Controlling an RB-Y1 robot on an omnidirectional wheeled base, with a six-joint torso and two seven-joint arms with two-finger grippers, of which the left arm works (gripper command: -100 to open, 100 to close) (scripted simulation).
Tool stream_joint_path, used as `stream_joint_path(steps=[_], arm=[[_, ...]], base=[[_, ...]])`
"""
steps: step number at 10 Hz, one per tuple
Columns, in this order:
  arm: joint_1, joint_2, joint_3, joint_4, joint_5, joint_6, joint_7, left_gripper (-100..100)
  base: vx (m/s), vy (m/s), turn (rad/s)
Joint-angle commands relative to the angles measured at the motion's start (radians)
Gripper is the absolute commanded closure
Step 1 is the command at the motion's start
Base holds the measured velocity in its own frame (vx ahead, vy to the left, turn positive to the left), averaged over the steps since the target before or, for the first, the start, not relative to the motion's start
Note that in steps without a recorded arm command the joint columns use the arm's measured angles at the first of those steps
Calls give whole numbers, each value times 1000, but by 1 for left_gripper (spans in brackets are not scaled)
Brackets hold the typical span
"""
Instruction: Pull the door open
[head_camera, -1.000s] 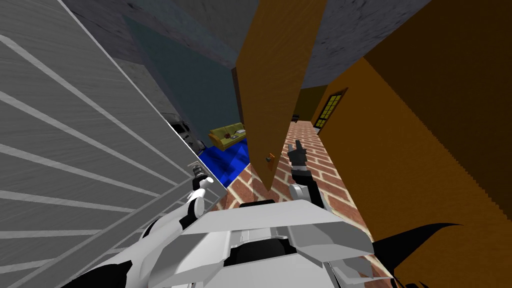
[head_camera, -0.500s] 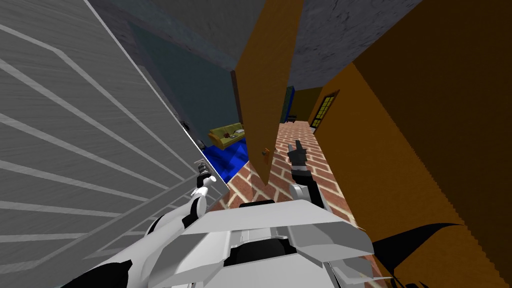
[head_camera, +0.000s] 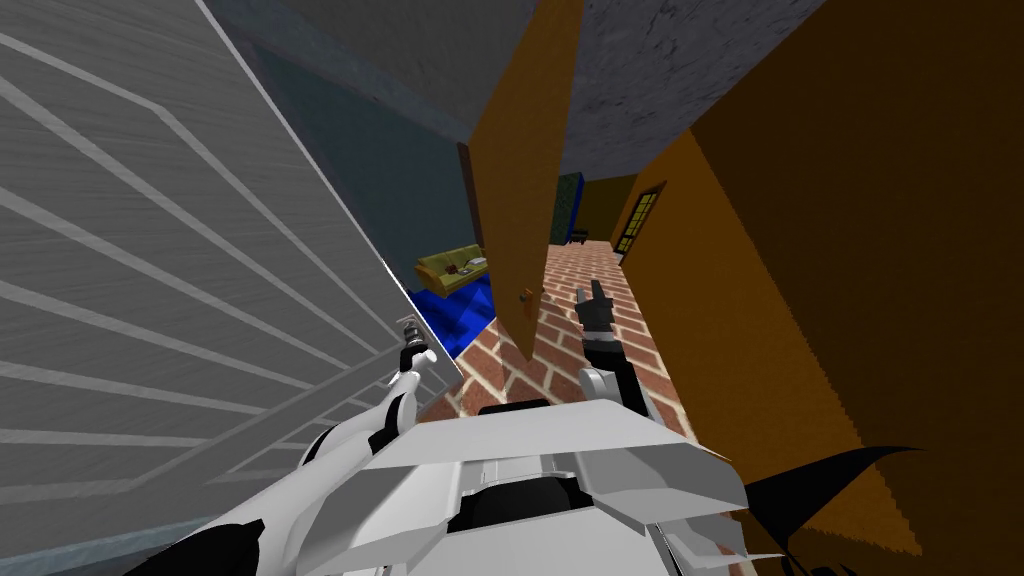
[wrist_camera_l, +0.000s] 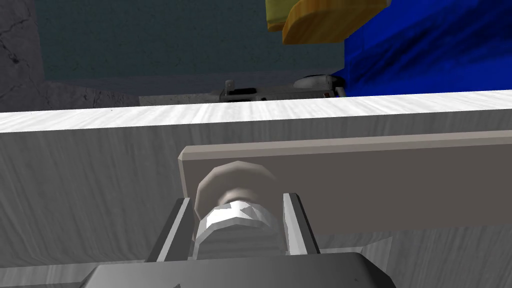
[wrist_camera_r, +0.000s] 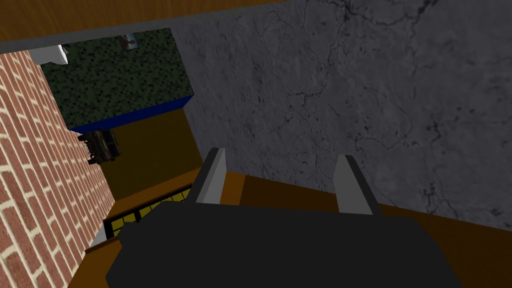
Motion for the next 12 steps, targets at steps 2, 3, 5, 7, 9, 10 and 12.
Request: stream_joint_path(steps=[2, 3, 5, 7, 9, 10, 12], arm=[[-7, -6, -37, 8, -19, 2, 25, 100], [-9, -11, -52, 4, -27, 4, 34, 100], [-12, -16, -66, 1, -35, 6, 43, 100], [-17, -26, -82, 10, -43, 7, 51, 100], [-18, -29, -95, 6, -52, 9, 61, 100], [-19, -32, -106, 4, -58, 10, 69, 100], [-21, -37, -128, -2, -72, 13, 86, 100]], base=[[-242, 23, -45], [-245, 28, -63], [-216, -6, -28], [-122, 8, -43], [-172, 30, -61], [-203, 32, -61], [-207, 38, -59]])
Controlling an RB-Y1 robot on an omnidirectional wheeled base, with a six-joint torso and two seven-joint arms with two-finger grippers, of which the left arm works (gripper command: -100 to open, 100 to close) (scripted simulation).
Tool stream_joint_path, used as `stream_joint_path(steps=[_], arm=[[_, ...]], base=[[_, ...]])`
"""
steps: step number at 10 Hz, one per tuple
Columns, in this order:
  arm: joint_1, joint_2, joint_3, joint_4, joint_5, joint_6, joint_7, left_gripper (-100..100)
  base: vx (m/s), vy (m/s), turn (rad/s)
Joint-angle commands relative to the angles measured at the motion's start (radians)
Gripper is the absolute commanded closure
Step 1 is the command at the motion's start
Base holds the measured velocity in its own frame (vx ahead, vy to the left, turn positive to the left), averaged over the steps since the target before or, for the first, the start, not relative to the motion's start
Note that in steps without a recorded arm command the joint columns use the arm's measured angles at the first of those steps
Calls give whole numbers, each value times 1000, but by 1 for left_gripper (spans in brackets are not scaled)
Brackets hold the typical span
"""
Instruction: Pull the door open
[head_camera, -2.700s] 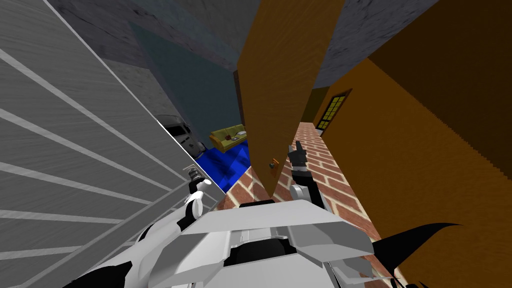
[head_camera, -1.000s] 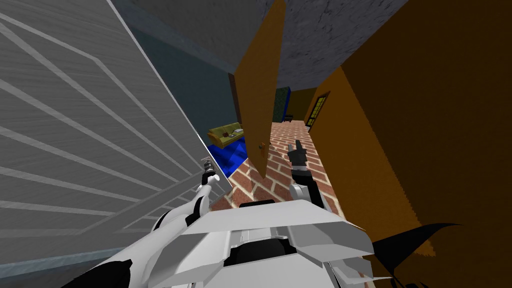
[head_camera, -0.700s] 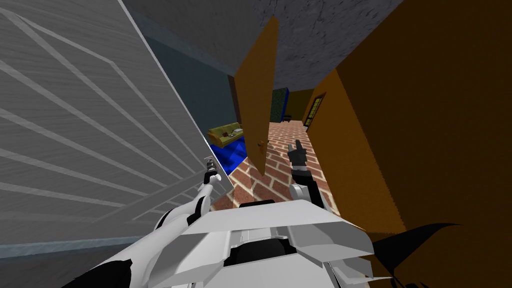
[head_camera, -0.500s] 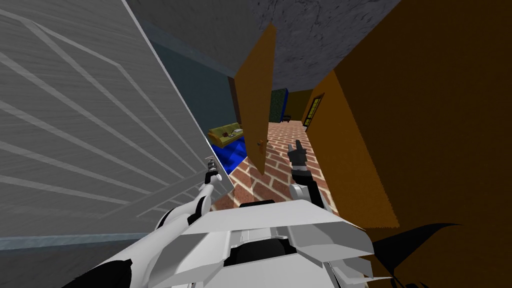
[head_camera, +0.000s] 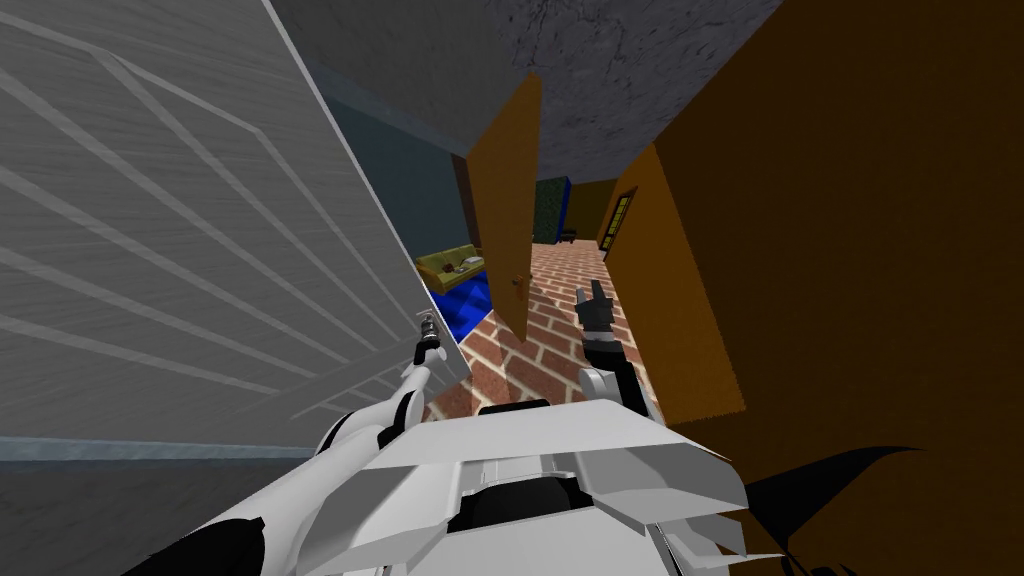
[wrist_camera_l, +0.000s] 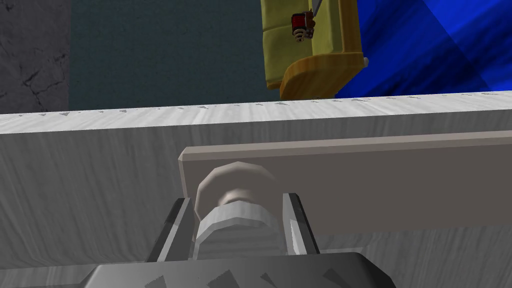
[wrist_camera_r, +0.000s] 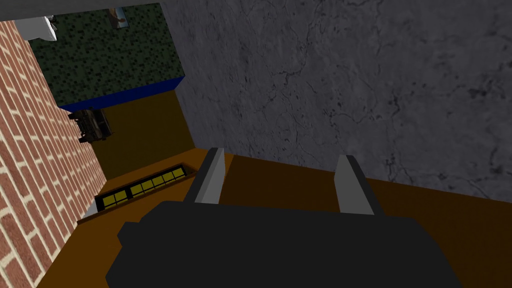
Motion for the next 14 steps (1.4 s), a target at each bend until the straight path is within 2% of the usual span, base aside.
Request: stream_joint_path(steps=[1, 2, 5, 6, 7, 14], arm=[[8, -7, -12, -20, -9, 10, 9, 100], [8, -7, -12, -20, -9, 10, 9, 100], [6, -13, -39, -27, -26, 14, 29, 100], [-4, -15, -40, -13, -25, 7, 30, 100], [-2, -18, -53, -14, -30, 10, 39, 100], [7, -7, -115, -30, -56, 16, 98, 100]], base=[[-217, 49, -65], [-143, 27, -40], [-181, 41, -44], [-88, 14, -53], [-110, 20, -84], [-202, 37, -85]])
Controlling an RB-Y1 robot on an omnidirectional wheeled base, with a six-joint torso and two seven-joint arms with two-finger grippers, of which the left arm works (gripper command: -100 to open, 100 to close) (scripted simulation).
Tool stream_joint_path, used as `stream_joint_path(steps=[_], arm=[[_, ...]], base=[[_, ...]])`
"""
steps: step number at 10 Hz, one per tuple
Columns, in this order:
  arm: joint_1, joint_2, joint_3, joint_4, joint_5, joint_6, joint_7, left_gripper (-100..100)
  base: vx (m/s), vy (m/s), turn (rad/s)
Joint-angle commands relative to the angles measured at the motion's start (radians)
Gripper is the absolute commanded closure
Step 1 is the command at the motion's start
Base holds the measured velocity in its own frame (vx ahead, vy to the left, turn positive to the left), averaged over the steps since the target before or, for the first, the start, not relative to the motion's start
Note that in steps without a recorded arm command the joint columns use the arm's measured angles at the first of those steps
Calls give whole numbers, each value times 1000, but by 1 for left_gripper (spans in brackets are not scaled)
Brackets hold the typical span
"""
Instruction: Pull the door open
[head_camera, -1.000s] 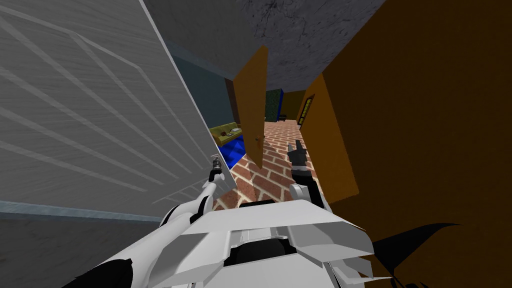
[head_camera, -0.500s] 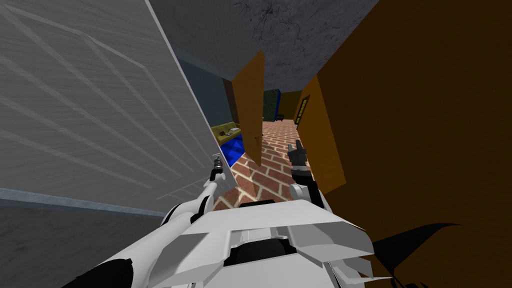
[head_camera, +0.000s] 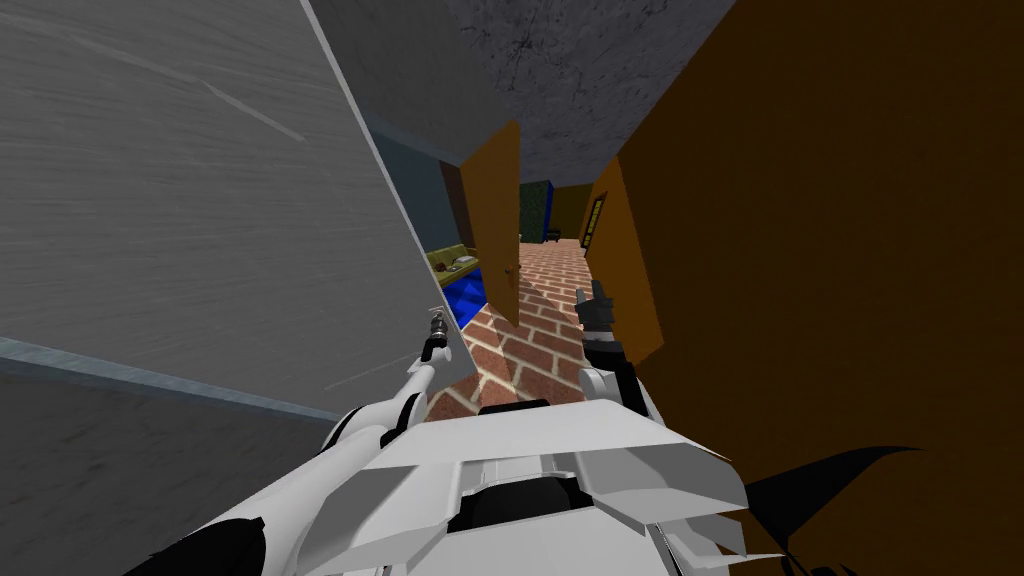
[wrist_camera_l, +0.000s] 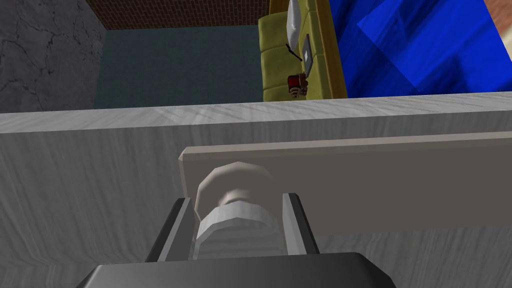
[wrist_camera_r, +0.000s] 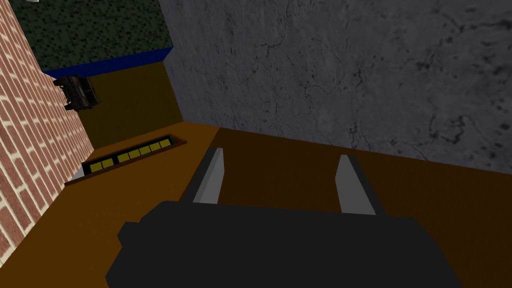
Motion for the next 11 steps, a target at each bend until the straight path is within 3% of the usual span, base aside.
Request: stream_joint_path(steps=[1, 4, 11], arm=[[7, 4, -10, -14, -5, 5, 12, 100], [8, -2, -28, -19, -11, 11, 22, 100], [15, 13, -91, -30, -34, 9, 83, 100]], base=[[-209, 78, -90], [-150, 16, -60], [-192, 59, -98]])
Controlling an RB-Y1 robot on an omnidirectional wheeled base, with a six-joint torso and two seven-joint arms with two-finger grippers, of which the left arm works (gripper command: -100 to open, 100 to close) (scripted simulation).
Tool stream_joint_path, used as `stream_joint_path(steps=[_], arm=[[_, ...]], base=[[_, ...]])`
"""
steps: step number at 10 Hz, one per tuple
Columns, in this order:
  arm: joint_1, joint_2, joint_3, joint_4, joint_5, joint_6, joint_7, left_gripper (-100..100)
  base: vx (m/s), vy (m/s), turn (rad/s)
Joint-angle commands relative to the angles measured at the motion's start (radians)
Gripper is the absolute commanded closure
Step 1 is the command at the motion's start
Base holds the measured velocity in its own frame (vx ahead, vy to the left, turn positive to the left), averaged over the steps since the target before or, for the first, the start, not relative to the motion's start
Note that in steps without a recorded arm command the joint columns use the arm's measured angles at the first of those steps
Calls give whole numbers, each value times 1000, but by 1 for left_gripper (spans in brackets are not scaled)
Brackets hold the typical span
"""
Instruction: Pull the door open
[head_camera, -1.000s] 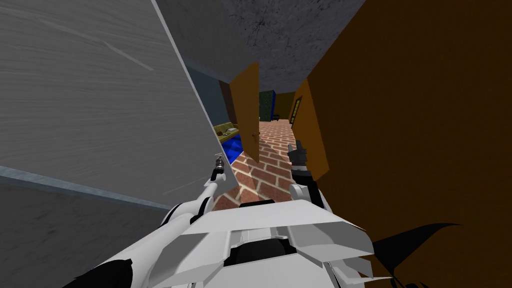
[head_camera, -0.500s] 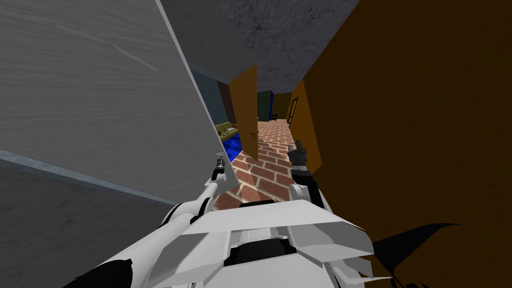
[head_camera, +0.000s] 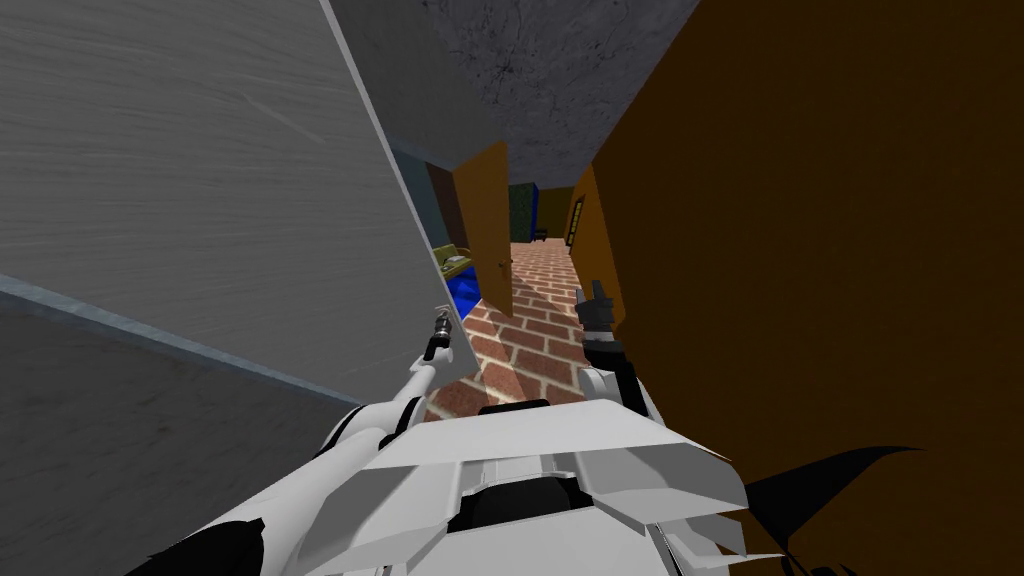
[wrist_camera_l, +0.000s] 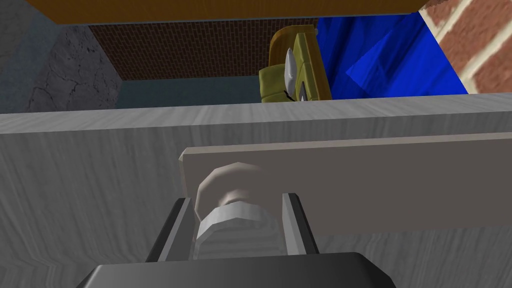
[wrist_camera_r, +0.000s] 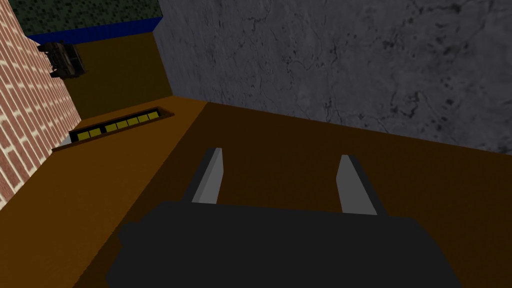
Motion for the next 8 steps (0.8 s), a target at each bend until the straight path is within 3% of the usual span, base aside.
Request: stream_joint_path(steps=[1, 5, 8], arm=[[1, 6, -12, 1, -4, -3, 15, 100], [3, 1, -36, -2, -13, -1, 32, 100], [4, 9, -63, -6, -21, -3, 57, 100]], base=[[-211, 70, -74], [-139, 43, -61], [-211, 75, -104]])
